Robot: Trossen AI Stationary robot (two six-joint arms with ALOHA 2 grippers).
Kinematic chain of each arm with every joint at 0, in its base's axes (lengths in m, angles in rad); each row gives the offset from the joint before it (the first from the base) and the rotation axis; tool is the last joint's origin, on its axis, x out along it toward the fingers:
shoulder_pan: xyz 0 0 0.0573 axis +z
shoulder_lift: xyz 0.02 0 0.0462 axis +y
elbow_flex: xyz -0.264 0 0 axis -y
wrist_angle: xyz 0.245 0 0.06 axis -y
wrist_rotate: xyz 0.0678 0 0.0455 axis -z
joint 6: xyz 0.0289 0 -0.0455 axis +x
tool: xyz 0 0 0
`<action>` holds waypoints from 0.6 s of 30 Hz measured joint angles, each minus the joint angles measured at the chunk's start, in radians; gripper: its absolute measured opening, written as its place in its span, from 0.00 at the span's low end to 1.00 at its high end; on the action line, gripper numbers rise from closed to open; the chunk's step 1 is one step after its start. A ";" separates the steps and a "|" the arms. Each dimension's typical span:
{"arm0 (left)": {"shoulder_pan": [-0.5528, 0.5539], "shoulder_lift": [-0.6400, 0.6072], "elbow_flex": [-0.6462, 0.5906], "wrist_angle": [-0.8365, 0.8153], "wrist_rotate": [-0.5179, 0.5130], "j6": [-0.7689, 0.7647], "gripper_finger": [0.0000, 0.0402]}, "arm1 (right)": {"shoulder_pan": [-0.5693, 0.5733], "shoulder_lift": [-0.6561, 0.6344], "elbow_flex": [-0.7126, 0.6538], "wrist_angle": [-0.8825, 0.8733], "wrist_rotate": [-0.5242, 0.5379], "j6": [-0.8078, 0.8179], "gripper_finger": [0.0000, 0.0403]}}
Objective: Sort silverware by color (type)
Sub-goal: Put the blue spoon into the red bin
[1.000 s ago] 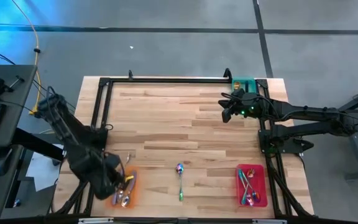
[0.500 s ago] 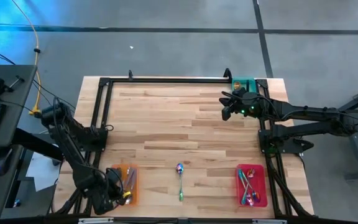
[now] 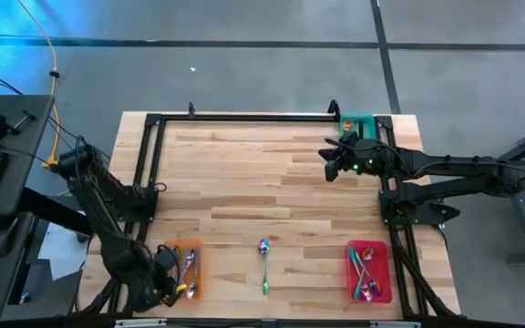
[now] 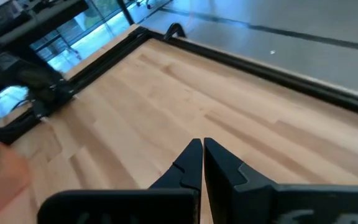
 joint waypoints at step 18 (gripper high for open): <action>0.274 -0.560 -0.250 0.306 -0.391 0.930 0.00 | 0.373 0.306 0.001 0.196 0.109 0.322 0.00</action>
